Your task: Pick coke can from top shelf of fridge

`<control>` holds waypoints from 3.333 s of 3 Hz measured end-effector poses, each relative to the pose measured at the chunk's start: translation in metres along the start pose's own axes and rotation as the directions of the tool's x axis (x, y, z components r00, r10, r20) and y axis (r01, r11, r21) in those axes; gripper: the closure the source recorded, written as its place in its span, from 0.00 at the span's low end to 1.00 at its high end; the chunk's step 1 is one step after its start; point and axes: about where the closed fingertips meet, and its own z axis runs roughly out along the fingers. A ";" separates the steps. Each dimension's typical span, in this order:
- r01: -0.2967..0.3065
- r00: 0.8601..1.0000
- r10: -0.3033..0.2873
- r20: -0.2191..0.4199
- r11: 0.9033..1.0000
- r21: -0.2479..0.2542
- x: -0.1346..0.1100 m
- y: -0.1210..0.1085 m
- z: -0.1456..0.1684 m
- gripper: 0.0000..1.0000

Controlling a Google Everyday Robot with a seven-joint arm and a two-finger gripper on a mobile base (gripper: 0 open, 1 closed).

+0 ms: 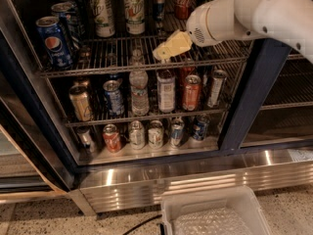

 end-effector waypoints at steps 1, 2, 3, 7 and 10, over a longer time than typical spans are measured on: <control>-0.058 0.997 0.053 0.055 0.993 0.101 -0.008 -0.016 0.007 0.00; -0.142 0.988 0.128 0.088 0.975 0.173 0.005 -0.029 0.016 0.00; -0.184 0.980 0.165 0.112 0.966 0.181 0.012 -0.037 0.036 0.00; -0.232 0.959 0.148 0.243 0.900 0.370 0.017 -0.114 0.063 0.00; -0.275 0.928 0.140 0.344 0.882 0.384 -0.015 -0.136 0.086 0.00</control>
Offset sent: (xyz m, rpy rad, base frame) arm 0.0486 -0.0294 -0.0231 0.2029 -0.0840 -0.3176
